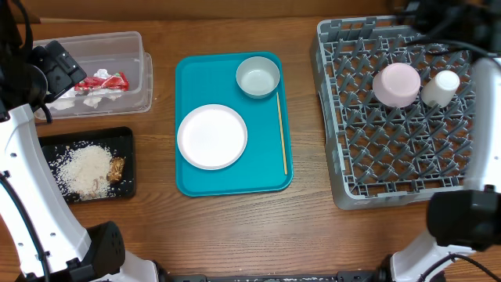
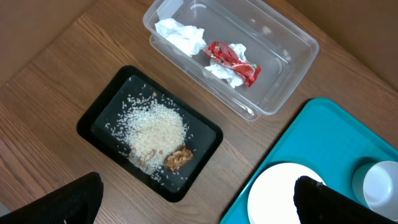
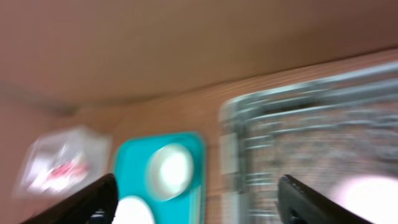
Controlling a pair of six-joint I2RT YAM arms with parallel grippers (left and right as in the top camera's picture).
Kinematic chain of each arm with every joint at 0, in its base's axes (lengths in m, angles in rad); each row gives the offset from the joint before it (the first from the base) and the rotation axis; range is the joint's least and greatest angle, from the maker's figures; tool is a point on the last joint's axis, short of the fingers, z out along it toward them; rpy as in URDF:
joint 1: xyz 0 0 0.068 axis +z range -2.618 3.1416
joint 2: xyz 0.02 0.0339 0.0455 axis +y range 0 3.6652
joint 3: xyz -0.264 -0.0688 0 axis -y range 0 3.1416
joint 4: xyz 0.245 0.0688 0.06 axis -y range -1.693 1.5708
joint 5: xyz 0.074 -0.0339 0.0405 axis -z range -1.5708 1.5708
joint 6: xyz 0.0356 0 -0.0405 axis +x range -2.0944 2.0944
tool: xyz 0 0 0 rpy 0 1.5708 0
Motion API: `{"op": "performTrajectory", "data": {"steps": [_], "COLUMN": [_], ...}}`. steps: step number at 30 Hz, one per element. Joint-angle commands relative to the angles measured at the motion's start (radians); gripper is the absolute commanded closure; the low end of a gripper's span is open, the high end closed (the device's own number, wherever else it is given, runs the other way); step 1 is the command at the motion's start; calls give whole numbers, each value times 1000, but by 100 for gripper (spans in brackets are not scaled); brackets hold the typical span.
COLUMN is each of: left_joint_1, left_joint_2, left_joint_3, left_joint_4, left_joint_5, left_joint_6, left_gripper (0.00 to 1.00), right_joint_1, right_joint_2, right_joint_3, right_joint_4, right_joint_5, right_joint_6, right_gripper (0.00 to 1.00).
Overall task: Sort waste into correct bins and load items into the dishwasher
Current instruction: 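Settle the white cup upright in the rack and open the right gripper, then move the right gripper left to the grey bowl on the teal tray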
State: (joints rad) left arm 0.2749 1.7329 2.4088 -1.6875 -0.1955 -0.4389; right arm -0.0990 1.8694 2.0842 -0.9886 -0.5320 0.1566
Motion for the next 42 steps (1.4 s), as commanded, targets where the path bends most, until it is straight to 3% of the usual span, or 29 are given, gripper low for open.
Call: {"op": "performTrajectory", "data": {"steps": [1, 8, 11, 16, 22, 42], "left_joint_1": [0, 0, 0, 0, 0, 0], "left_joint_2": [6, 6, 6, 6, 6, 6], "left_joint_3": [-3, -3, -3, -3, -2, -2], "left_joint_4": [-2, -2, -2, -2, -2, -2], "left_joint_5": [-10, -10, -10, -10, -10, -10], "left_joint_6": [-10, -10, -10, -10, -10, -10], "left_gripper": [0, 0, 0, 0, 0, 0], "right_joint_1": [162, 501, 571, 595, 598, 661], "right_joint_2": [6, 100, 193, 343, 436, 554], "right_joint_3": [3, -4, -4, -4, -4, -5], "right_joint_4": [-7, 20, 54, 114, 204, 279], "right_joint_5": [40, 597, 703, 686, 476, 602], "right_joint_6": [-29, -26, -18, 43, 53, 87], "right_gripper": [12, 9, 8, 7, 7, 15]}}
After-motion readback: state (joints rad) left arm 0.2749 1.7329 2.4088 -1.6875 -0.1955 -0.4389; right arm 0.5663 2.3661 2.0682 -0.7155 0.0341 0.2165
